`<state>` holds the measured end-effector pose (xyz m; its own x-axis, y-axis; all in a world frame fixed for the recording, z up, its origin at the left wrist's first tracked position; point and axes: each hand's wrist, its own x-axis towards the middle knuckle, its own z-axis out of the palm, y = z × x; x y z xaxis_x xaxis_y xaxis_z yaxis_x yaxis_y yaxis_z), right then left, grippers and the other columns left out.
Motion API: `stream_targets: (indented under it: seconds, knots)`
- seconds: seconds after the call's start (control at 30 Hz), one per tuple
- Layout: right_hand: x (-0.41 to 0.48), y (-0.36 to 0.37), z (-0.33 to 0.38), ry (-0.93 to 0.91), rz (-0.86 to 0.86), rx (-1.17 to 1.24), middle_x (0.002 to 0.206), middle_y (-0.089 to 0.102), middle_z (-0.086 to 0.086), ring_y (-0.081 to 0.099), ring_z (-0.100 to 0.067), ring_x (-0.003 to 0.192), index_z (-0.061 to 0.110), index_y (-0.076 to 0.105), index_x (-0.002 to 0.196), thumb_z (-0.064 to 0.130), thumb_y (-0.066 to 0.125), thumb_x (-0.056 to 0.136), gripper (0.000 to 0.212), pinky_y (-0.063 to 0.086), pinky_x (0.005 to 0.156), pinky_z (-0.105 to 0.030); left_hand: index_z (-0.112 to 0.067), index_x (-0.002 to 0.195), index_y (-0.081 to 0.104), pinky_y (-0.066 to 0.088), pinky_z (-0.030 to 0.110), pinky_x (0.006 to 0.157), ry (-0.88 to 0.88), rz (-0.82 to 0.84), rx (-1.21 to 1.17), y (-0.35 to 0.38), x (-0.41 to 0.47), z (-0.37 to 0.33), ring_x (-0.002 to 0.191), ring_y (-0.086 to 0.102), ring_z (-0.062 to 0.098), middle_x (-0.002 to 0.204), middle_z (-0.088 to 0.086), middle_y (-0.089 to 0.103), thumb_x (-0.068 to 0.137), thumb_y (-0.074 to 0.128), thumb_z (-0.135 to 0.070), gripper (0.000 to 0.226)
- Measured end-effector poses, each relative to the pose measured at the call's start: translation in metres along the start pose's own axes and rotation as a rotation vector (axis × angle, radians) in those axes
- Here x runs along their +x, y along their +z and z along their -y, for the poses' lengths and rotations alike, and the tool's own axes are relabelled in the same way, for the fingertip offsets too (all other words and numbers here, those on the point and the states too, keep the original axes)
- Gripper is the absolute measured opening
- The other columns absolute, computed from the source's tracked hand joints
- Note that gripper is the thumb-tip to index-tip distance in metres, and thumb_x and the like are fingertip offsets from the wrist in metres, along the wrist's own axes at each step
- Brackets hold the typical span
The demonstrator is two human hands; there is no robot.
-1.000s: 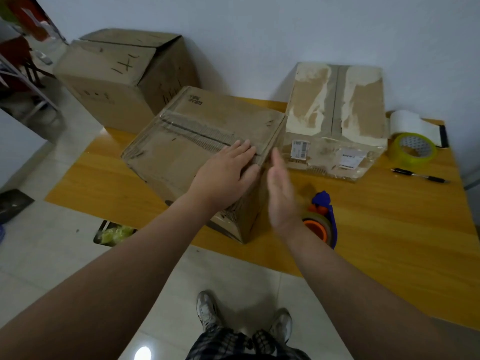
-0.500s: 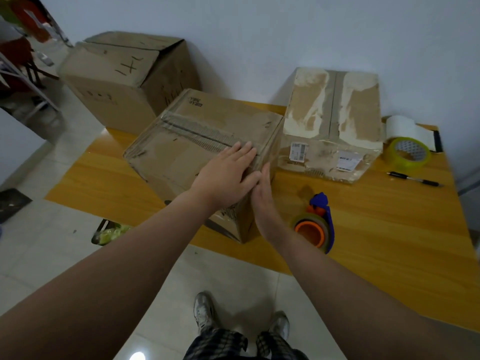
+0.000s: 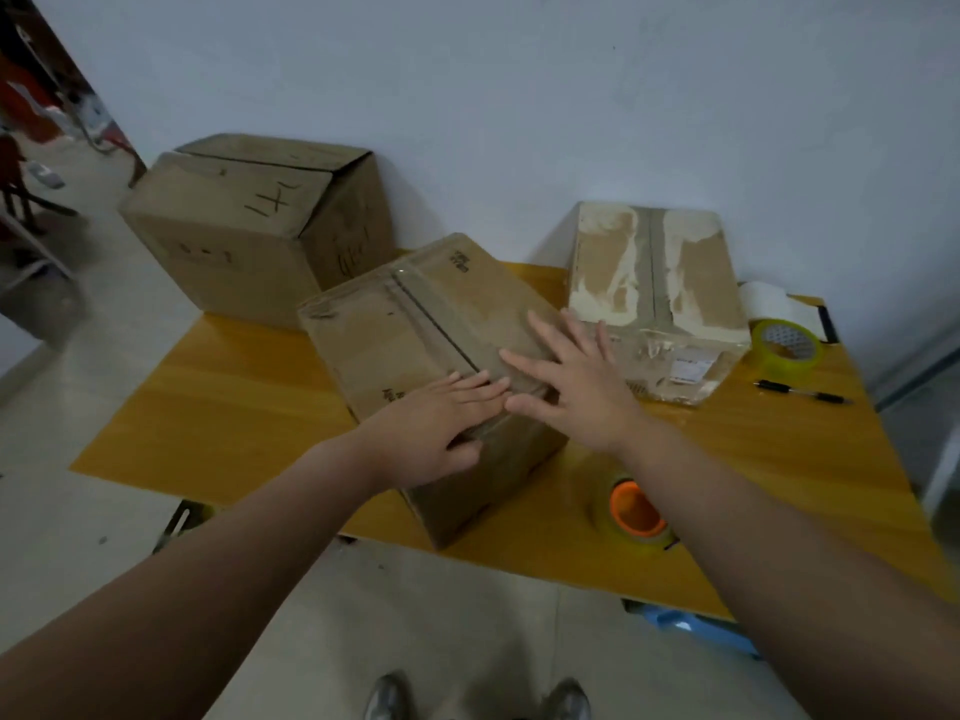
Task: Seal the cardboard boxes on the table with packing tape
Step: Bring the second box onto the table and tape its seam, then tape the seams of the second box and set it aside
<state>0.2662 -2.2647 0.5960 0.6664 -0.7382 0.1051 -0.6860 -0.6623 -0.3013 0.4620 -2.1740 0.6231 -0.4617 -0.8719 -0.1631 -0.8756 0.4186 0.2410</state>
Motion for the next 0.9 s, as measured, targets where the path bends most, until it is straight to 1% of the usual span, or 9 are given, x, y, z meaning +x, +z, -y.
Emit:
stream_targets:
  seconds: [0.13,0.3,0.4,0.47,0.53,0.6,0.67,0.77,0.9]
  knots:
    - [-0.004,0.029,0.035,0.121,-0.082,-0.065,0.157,0.027,0.004,0.017,-0.027,0.145,0.045,0.040,0.141,0.086,0.003,0.074,0.086,0.020,0.109,-0.055,-0.025,0.151,0.011,-0.014,0.018,0.110,0.058,-0.020,0.130,-0.001,-0.026,0.033,0.140,-0.006,0.002,0.157,-0.009,0.005,0.092,0.021,-0.039,0.062]
    - [0.003,0.065,0.086,0.279,-0.302,-0.284,0.141,0.052,-0.005,0.047,-0.032,0.129,0.029,0.057,0.131,0.066,0.057,0.078,0.065,0.043,0.090,-0.055,-0.020,0.150,-0.007,-0.019,0.024,0.110,-0.085,-0.072,0.350,0.008,-0.045,0.055,0.145,-0.010,0.011,0.158,-0.003,-0.009,0.100,0.029,-0.017,0.061]
    - [0.012,0.074,0.104,0.394,-0.331,-0.254,0.143,0.050,-0.006,0.045,-0.031,0.131,0.027,0.055,0.133,0.058,0.069,0.074,0.068,0.041,0.093,-0.057,-0.015,0.151,-0.002,-0.012,0.038,0.116,-0.238,-0.201,0.346,0.020,-0.039,0.054,0.146,-0.005,0.021,0.159,0.001,-0.002,0.097,0.011,-0.020,0.056]
    - [0.014,0.075,0.106,0.417,-0.352,-0.192,0.148,0.043,-0.005,0.039,-0.029,0.136,0.028,0.050,0.137,0.054,0.070,0.077,0.068,0.037,0.098,-0.057,-0.012,0.150,0.022,0.002,0.046,0.116,-0.304,-0.287,0.292,0.028,-0.031,0.049,0.145,0.016,0.028,0.156,0.008,0.023,0.091,0.009,-0.032,0.063]
    - [0.006,0.072,0.102,0.385,-0.409,-0.055,0.156,0.029,-0.005,0.029,-0.023,0.141,0.026,0.039,0.145,0.047,0.066,0.084,0.070,0.030,0.107,-0.053,-0.011,0.140,0.044,0.022,0.052,0.109,-0.279,-0.349,0.270,0.034,-0.024,0.052,0.133,0.039,0.030,0.142,0.011,0.046,0.087,0.033,-0.035,0.059]
    - [-0.010,0.068,0.092,0.387,-0.436,0.181,0.161,0.008,-0.002,0.008,-0.011,0.145,0.026,0.018,0.152,0.040,0.057,0.092,0.073,0.015,0.115,-0.040,-0.010,0.136,0.049,0.033,0.053,0.104,-0.235,-0.378,0.298,0.036,-0.016,0.062,0.126,0.046,0.031,0.136,0.011,0.052,0.080,0.057,-0.033,0.061]
    - [-0.028,0.069,0.077,0.448,-0.438,0.352,0.161,-0.001,0.002,-0.002,-0.009,0.145,0.030,0.005,0.152,0.041,0.048,0.094,0.074,0.008,0.115,-0.035,-0.010,0.137,0.047,0.034,0.054,0.103,-0.207,-0.406,0.317,0.034,-0.006,0.075,0.126,0.046,0.032,0.136,0.012,0.052,0.077,0.068,-0.031,0.067]
    - [-0.051,0.079,0.033,0.724,-0.391,0.490,0.161,0.006,-0.001,0.002,-0.020,0.147,0.025,0.006,0.154,0.032,0.051,0.095,0.074,0.011,0.117,-0.041,-0.010,0.138,0.045,0.032,0.056,0.104,-0.222,-0.410,0.321,0.033,0.005,0.082,0.126,0.044,0.034,0.136,0.013,0.051,0.078,0.069,-0.029,0.068]
    - [-0.076,0.100,-0.026,1.083,-0.056,0.090,0.156,0.016,-0.014,0.011,-0.034,0.144,0.013,0.011,0.153,0.019,0.053,0.089,0.076,0.014,0.116,-0.052,-0.009,0.144,0.030,0.009,0.057,0.112,-0.295,-0.502,0.289,0.050,0.008,0.071,0.138,0.027,0.034,0.147,0.016,0.037,0.090,0.051,-0.018,0.059]
